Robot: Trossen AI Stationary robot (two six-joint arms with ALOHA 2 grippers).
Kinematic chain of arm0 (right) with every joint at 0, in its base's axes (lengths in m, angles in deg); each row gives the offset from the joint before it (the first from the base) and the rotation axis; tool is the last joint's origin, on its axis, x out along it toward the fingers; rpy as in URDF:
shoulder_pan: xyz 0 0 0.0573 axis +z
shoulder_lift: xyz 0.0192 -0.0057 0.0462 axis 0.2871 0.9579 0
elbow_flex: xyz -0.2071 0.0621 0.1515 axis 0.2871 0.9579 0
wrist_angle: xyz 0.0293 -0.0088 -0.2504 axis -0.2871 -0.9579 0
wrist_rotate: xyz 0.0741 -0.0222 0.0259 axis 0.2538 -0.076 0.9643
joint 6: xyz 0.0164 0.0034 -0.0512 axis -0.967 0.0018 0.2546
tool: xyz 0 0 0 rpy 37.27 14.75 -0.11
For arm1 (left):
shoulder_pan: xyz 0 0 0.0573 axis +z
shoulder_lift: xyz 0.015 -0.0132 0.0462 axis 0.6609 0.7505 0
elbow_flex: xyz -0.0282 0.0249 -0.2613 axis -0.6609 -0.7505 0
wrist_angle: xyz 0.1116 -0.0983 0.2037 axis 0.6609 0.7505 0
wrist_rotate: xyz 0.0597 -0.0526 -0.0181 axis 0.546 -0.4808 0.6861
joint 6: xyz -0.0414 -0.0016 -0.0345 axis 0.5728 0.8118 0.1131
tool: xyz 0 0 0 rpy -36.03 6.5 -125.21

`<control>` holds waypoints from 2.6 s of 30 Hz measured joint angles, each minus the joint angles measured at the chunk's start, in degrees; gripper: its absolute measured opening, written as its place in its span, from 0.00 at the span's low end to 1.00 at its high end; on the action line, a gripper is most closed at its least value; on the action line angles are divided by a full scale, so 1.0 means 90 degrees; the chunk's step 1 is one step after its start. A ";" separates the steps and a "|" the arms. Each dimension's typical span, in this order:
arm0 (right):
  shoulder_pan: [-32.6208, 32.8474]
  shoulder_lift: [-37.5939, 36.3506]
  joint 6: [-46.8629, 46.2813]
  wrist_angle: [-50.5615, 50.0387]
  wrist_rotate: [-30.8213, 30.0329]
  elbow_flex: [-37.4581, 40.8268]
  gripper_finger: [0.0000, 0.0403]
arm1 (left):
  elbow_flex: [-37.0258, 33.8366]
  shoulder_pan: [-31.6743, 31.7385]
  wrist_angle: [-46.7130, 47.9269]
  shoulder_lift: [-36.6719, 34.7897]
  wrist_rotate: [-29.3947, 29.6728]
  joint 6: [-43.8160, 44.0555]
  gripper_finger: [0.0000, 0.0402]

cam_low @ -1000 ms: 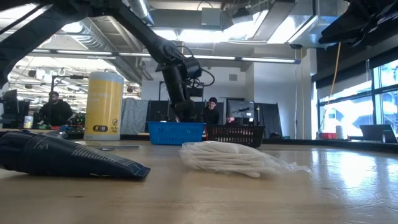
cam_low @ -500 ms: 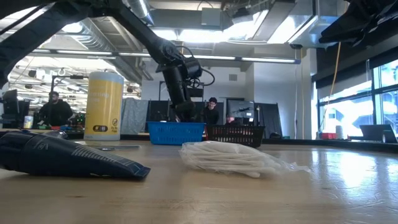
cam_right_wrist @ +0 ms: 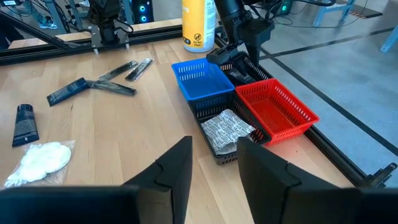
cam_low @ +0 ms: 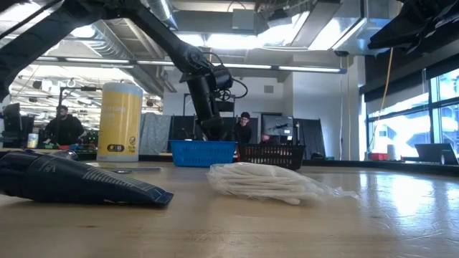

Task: Pick & Place Travel size toiletries
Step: Put the top shave cream into the top black bin

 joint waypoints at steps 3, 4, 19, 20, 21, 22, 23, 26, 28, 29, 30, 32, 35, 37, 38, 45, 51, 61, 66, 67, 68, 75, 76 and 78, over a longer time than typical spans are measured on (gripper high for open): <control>0.0001 0.0000 -0.0001 0.0002 0.0000 0.0000 0.30 | 0.0000 -0.0009 0.0217 -0.0147 0.0094 -0.0141 0.50; 0.0001 0.0000 -0.0001 0.0002 0.0002 0.0000 0.30 | 0.0000 -0.0017 0.0275 -0.0207 0.0129 -0.0172 0.50; 0.0001 0.0001 -0.0001 0.0001 0.0001 0.0002 0.24 | 0.0000 -0.0619 0.1606 -0.1473 -0.0614 0.0099 0.48; 0.0001 0.0000 0.0000 0.0002 0.0001 0.0002 0.23 | 0.0000 -0.0720 0.1767 -0.1549 -0.0627 0.0100 0.48; 0.0001 0.0002 0.0000 0.0000 0.0002 0.0002 0.23 | 0.0000 -0.0829 0.1928 -0.1619 -0.0624 0.0101 0.48; 0.0000 0.0002 0.0000 0.0000 0.0002 0.0002 0.23 | 0.0000 -0.0946 0.2065 -0.1682 -0.0626 0.0133 0.48; -0.0001 0.0000 -0.0001 0.0000 0.0002 0.0002 0.22 | 0.0000 -0.1059 0.2211 -0.1737 -0.0629 0.0210 0.48; 0.0000 0.0002 0.0000 0.0001 0.0002 0.0002 0.22 | 0.0000 -0.1460 0.2640 -0.1893 -0.0631 0.0510 0.47; 0.0001 0.0000 0.0000 0.0002 0.0002 0.0002 0.22 | 0.0000 -0.1757 0.2966 -0.1991 -0.0631 0.0619 0.47; -0.0001 0.0002 0.0001 0.0000 0.0002 0.0002 0.21 | 0.0000 -0.1911 0.3109 -0.2025 -0.0631 0.0677 0.47; -0.0001 0.0002 -0.0001 0.0000 0.0002 0.0002 0.21 | 0.0000 -0.2071 0.3206 -0.2055 -0.0631 0.0755 0.47; -0.0001 0.0000 -0.0001 0.0000 0.0002 0.0002 0.22 | 0.0000 -0.2400 0.3434 -0.2098 -0.0631 0.0872 0.47; 0.0001 0.0000 -0.0001 0.0000 0.0002 0.0002 0.23 | 0.0000 -0.2895 0.3655 -0.2136 -0.0626 0.1083 0.47; -0.0001 0.0000 0.0001 0.0000 0.0002 0.0002 0.24 | 0.0000 -0.3220 0.3785 -0.2136 -0.0624 0.1232 0.47; -0.0001 0.0001 0.0001 0.0000 0.0002 0.0002 0.24 | 0.0000 -0.3387 0.3843 -0.2136 -0.0621 0.1276 0.47; 0.0000 0.0001 0.0000 0.0002 0.0002 0.0002 0.29 | 0.0000 -0.4477 0.4410 -0.2136 -0.0622 0.1292 0.47; -0.0001 0.0000 -0.0001 0.0000 0.0002 0.0002 0.32 | 0.0000 -0.5250 0.4735 -0.2136 -0.0671 0.1056 0.47; -0.0001 0.0002 -0.0001 0.0002 0.0002 0.0002 0.37 | -0.0334 -0.6218 0.4748 -0.2133 -0.0545 0.1033 0.47; 0.0001 0.0001 0.0000 0.0001 0.0001 0.0002 0.38 | -0.0846 -0.6559 0.4755 -0.2133 -0.0410 0.0929 0.47; 0.0000 0.0000 0.0001 0.0000 0.0002 0.0002 0.39 | -0.0954 -0.6622 0.4750 -0.2133 -0.0408 0.0927 0.47; 0.0000 0.0002 -0.0001 0.0000 0.0002 0.0002 0.39 | -0.1068 -0.6677 0.4739 -0.2133 -0.0393 0.0908 0.47; 0.0000 0.0001 0.0000 0.0002 0.0002 0.0002 0.41 | -0.1803 -0.6884 0.4528 -0.2131 -0.0161 0.0071 0.47; -0.0001 0.0000 0.0001 0.0000 0.0002 0.0002 0.42 | -0.1897 -0.6892 0.4428 -0.2131 -0.0146 -0.0056 0.47; -0.0001 0.0001 -0.0001 0.0000 0.0002 0.0002 0.42 | -0.2101 -0.6890 0.4166 -0.2131 -0.0136 -0.0309 0.47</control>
